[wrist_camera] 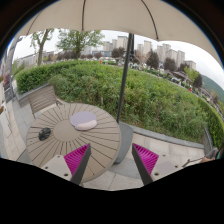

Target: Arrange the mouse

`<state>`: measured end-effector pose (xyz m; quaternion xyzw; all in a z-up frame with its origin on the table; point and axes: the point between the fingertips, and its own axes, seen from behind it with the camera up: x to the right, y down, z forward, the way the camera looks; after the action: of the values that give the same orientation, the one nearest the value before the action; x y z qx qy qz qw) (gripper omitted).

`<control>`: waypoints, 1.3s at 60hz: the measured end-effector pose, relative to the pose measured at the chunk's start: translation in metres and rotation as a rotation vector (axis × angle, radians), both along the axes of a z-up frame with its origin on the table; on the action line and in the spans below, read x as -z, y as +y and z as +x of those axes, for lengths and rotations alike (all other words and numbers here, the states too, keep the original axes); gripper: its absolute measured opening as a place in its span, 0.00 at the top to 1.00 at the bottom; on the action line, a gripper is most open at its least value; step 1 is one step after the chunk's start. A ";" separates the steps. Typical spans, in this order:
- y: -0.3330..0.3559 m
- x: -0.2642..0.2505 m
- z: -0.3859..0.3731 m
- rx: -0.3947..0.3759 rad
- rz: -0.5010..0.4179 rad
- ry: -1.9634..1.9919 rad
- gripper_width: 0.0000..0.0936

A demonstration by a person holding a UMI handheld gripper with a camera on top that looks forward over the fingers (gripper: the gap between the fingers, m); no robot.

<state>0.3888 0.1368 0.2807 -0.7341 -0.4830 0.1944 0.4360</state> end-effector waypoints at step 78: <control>-0.382 0.153 -0.203 -0.364 -0.146 0.042 0.09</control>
<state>0.1861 -0.2449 0.1276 -0.6602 -0.5830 0.3199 0.3492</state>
